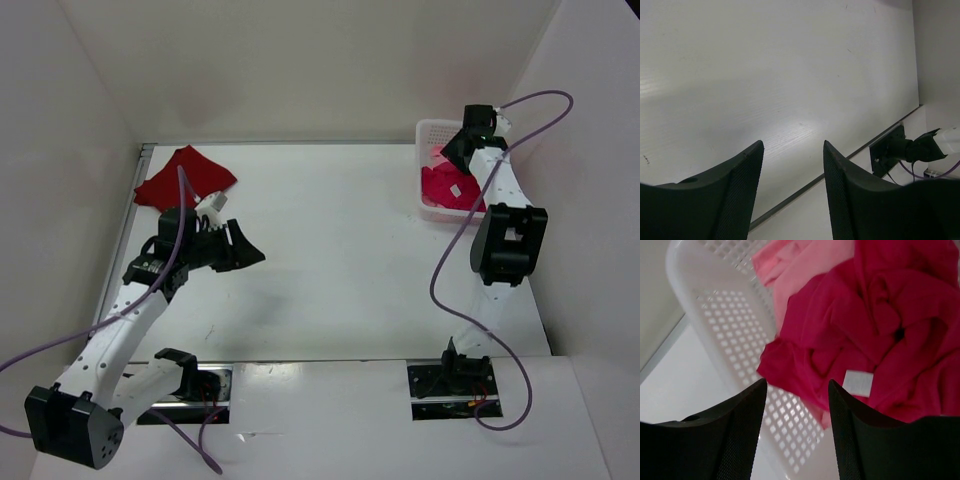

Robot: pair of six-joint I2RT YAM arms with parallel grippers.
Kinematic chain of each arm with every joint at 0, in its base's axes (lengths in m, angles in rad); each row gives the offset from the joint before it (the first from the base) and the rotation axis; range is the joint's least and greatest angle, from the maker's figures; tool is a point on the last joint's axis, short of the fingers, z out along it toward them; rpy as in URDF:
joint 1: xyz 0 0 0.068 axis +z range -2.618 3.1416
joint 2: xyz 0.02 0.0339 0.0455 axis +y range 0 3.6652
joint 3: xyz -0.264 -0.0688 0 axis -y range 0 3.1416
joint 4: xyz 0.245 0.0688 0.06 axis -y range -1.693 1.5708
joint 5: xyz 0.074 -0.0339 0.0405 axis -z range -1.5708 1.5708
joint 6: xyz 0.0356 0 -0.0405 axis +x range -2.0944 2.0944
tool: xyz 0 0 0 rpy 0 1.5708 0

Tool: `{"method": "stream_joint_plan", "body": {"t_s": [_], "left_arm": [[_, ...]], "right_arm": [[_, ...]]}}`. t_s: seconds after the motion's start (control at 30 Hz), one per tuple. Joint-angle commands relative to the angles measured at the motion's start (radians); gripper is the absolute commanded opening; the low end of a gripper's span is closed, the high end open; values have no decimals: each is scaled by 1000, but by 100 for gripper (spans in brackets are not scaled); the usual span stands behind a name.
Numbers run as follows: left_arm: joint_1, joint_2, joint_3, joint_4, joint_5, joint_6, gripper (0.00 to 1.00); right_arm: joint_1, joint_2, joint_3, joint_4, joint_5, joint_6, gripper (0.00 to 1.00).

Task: Fold and stack the t-shirts
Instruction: Grab crumpled tshirt from bin with the right arm

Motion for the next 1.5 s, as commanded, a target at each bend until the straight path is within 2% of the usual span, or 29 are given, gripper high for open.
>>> {"method": "stream_joint_plan", "body": {"t_s": [0.0, 0.17, 0.27, 0.33, 0.6, 0.7, 0.77, 0.93, 0.97, 1.0, 1.13, 1.2, 1.43, 1.47], "left_arm": [[-3, 4, -8, 21, 15, 3, 59], [-3, 25, -8, 30, 15, 3, 59], [-3, 25, -8, 30, 15, 3, 59], [-3, 35, -8, 30, 6, -6, 59], [-3, 44, -8, 30, 6, -6, 59], [-3, 44, -8, 30, 6, -16, 59], [-3, 44, -17, 30, 6, -16, 59], [-3, 35, -26, 48, 6, -16, 59], [-3, 35, -26, 49, 15, -25, 59], [-3, 35, -26, 49, 15, -25, 59], [-3, 25, -26, 49, 24, -25, 59], [-3, 25, -26, 58, 24, -25, 59], [-3, 36, -3, 58, 34, -25, 58], [-3, 36, -3, 58, 34, -34, 58]], "right_arm": [[-12, 113, 182, -21, 67, 3, 58], [-32, 256, 402, -95, 124, 3, 58], [-32, 371, 574, -196, 167, 3, 59], [-32, 423, 625, -265, 219, 18, 59], [-32, 368, 566, -271, 294, 49, 56], [-43, 283, 414, -206, 293, 49, 56], [-52, 268, 360, -169, 258, 49, 45], [-52, 366, 524, -284, 234, 39, 45], [-52, 367, 524, -284, 235, 39, 41], [-52, 367, 524, -270, 245, 39, 31], [-52, 272, 408, -168, 235, 30, 7], [-52, 220, 383, -158, 213, 20, 0], [-52, 157, 402, -166, 169, -4, 0], [-43, 126, 351, -141, 169, -4, 0]]}}
